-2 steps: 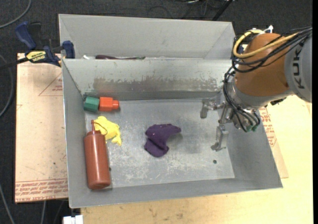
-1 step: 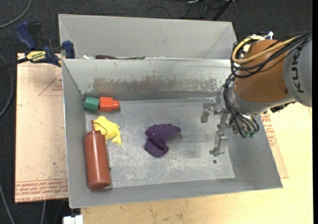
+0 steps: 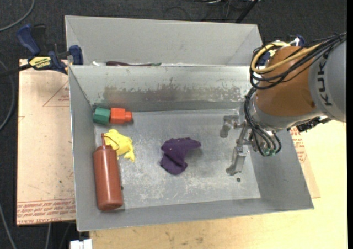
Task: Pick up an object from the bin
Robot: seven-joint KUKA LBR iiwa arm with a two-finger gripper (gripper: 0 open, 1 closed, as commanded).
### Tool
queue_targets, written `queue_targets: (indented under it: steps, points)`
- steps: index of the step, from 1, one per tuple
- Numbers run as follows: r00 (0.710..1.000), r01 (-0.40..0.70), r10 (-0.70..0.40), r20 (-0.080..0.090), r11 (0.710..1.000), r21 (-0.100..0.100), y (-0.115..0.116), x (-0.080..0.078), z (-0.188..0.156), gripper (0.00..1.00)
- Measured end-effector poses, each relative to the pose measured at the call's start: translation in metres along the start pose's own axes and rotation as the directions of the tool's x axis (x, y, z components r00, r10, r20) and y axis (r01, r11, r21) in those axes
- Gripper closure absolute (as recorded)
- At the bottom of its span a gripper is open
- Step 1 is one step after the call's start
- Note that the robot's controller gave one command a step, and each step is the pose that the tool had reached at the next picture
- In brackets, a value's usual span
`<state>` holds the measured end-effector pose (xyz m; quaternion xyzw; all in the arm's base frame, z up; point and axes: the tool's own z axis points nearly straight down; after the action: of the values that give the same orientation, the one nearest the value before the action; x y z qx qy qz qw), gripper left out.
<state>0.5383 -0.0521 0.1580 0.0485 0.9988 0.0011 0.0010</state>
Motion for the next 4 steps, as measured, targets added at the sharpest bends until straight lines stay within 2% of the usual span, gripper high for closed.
queue_targets:
  steps: [1,2,3,4]
  points:
    - [0.988,0.151,-0.151,0.003,0.989,0.002,0.033,-0.014,0.0,0.0]
    - [0.997,0.074,-0.074,0.005,0.997,-0.002,0.046,-0.027,0.021,0.0]
    - [0.991,0.13,-0.13,0.004,0.991,0.001,0.062,-0.034,0.044,0.0]
    - [0.921,0.388,-0.388,0.005,0.921,0.0,0.099,-0.014,0.065,0.0]
